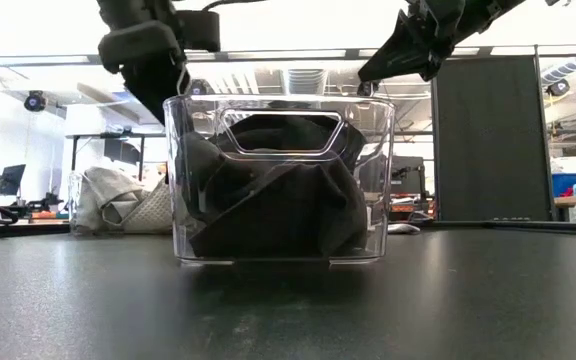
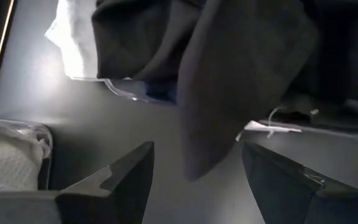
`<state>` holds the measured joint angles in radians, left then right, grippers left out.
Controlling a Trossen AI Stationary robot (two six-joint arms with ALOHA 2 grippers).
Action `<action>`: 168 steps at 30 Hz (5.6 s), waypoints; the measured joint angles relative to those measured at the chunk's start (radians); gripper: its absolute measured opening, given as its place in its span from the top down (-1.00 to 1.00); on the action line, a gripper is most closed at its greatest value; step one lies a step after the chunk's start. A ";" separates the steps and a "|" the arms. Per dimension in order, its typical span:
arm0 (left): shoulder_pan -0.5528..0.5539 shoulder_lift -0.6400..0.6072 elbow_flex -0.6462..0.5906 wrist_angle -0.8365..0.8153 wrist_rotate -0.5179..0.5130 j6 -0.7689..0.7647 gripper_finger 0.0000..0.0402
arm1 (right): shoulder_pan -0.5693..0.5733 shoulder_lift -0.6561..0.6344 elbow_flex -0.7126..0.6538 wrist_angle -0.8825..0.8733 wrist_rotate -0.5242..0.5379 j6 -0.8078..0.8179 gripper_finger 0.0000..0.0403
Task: Sort towels by color in basket
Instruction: Put the black towel into the bottom transparent bin, then put the gray towel into the top transparent bin
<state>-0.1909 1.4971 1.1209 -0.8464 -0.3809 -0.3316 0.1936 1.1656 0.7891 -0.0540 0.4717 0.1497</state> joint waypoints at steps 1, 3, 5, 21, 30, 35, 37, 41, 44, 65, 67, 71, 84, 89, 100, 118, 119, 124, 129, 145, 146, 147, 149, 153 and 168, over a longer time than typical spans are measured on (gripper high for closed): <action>0.001 -0.010 -0.018 0.025 -0.002 0.000 -0.14 | 0.000 0.000 0.000 0.000 0.000 0.000 0.94; 0.001 -0.019 -0.052 0.075 -0.002 0.013 -0.14 | 0.000 0.000 0.000 0.000 0.000 0.000 0.94; 0.001 -0.022 -0.073 0.120 -0.002 0.035 -0.14 | 0.000 0.000 0.000 0.001 0.000 0.000 0.94; 0.003 -0.011 -0.135 0.213 -0.001 0.053 0.18 | 0.000 0.000 0.000 0.008 0.000 0.000 0.94; 0.003 -0.011 -0.135 0.214 0.005 0.087 0.80 | 0.000 0.000 0.000 0.008 0.000 0.008 0.94; 0.004 -0.013 -0.118 0.212 -0.001 0.110 0.95 | 0.000 0.000 0.000 0.008 0.000 0.008 0.94; 0.004 -0.013 -0.099 0.217 -0.002 0.140 0.96 | 0.000 0.000 0.000 0.008 0.000 0.007 0.94; 0.004 -0.013 -0.051 0.222 -0.001 0.198 0.99 | 0.000 0.000 0.000 0.016 0.000 0.007 0.94; 0.004 -0.013 -0.021 0.245 -0.001 0.245 1.00 | 0.000 0.003 0.000 0.042 0.001 -0.006 0.94; 0.083 0.186 0.054 0.605 0.057 0.484 1.00 | 0.000 0.009 -0.005 0.036 0.000 0.000 0.94; 0.084 0.217 0.069 0.602 0.059 0.488 1.00 | 0.000 0.009 -0.006 0.033 0.000 0.005 0.94; 0.085 0.266 0.095 0.576 0.092 0.487 1.00 | 0.000 0.009 -0.008 0.027 0.000 0.010 0.94; 0.100 0.358 0.110 0.555 0.104 0.454 1.00 | 0.000 0.009 -0.009 0.023 0.000 0.010 0.94; 0.101 0.368 0.109 0.542 0.145 0.447 1.00 | 0.000 0.009 -0.009 0.023 0.000 0.010 0.94; 0.108 0.437 0.109 0.488 0.216 0.423 1.00 | 0.000 0.009 -0.010 0.021 0.000 0.014 0.94; 0.110 0.457 0.109 0.500 0.223 0.394 0.99 | 0.000 0.009 -0.010 0.022 0.001 0.015 0.94; 0.110 0.449 0.108 0.495 0.223 0.393 0.98 | 0.000 0.009 -0.010 0.022 0.001 0.015 0.94; 0.104 0.396 0.107 0.479 0.223 0.390 0.79 | 0.000 0.009 -0.010 0.022 0.000 0.015 0.94; 0.102 0.350 0.107 0.471 0.214 0.382 0.48 | 0.000 0.009 -0.010 0.022 0.000 0.015 0.94; 0.100 0.229 0.107 0.298 0.206 0.377 0.07 | -0.001 0.009 -0.010 0.021 0.001 0.014 0.94; 0.099 0.215 0.107 0.297 0.206 0.382 0.07 | -0.001 0.009 -0.010 0.021 0.001 0.014 0.94; 0.098 0.202 0.107 0.300 0.207 0.390 0.07 | -0.001 0.009 -0.010 0.021 0.001 0.014 0.94; 0.095 0.176 0.108 0.314 0.206 0.409 0.07 | -0.001 0.009 -0.010 0.020 0.001 0.011 0.94; 0.095 0.155 0.110 0.377 0.206 0.443 0.07 | -0.004 0.009 -0.010 0.019 0.001 0.007 0.94; -0.110 0.100 -0.021 0.590 -0.129 0.322 0.12 | -0.150 -0.022 -0.010 0.026 0.080 -0.113 0.94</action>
<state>-0.3011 1.5969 1.1001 -0.2568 -0.5103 -0.0101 0.0438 1.1437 0.7792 -0.0284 0.5521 0.0365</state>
